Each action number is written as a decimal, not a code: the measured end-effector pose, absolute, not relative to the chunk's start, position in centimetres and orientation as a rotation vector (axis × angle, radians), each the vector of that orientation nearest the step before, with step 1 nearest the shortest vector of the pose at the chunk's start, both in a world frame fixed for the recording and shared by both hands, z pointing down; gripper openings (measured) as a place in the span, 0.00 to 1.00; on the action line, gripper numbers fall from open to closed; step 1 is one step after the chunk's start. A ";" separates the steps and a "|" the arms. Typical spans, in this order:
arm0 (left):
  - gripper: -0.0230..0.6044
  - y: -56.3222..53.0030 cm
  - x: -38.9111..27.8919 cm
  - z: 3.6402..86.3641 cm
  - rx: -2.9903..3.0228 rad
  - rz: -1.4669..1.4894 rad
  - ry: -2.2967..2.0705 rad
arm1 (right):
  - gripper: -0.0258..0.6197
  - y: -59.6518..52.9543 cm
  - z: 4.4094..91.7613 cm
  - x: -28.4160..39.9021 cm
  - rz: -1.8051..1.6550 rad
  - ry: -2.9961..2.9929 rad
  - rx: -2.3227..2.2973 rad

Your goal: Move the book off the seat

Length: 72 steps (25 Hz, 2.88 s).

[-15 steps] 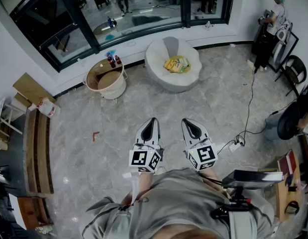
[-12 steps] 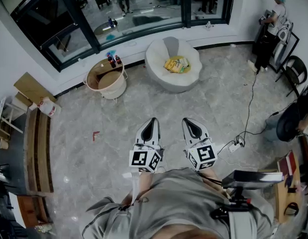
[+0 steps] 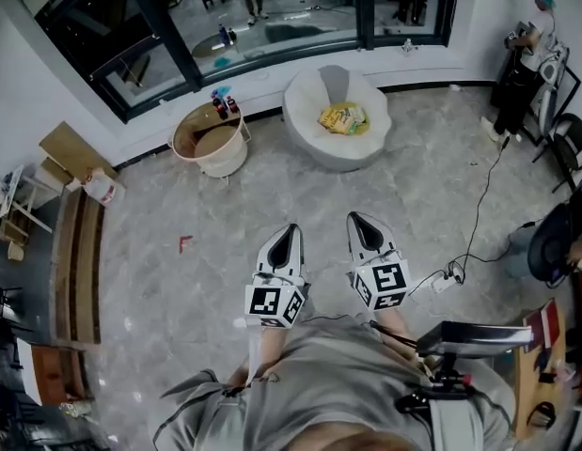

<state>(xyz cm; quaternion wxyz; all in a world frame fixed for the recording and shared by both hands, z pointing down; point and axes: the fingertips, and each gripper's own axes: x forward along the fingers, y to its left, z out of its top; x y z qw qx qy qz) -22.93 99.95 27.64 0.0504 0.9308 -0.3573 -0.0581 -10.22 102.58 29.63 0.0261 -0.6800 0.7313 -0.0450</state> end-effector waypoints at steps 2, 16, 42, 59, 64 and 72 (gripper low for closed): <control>0.06 99.9 -22.9 27.6 2.834 -0.165 -1.097 | 0.06 102.3 29.9 -9.9 -0.141 2.255 -2.119; 0.06 93.1 -19.8 28.5 2.788 -0.158 -1.092 | 0.06 97.8 31.8 -6.9 -0.187 2.242 -2.124; 0.06 63.4 -8.0 29.5 2.812 -0.277 -0.611 | 0.06 74.4 30.7 4.7 -0.267 1.976 -2.465; 0.06 50.8 -1.0 33.0 2.631 -0.237 -0.893 | 0.06 54.6 33.5 12.0 -0.323 2.214 -2.135; 0.06 42.3 4.1 30.6 2.690 -0.240 -1.056 | 0.06 45.3 32.6 17.2 -0.285 2.301 -1.987; 0.06 31.5 13.4 29.7 2.625 -0.172 -1.221 | 0.06 33.6 31.0 25.9 -0.242 2.439 -1.781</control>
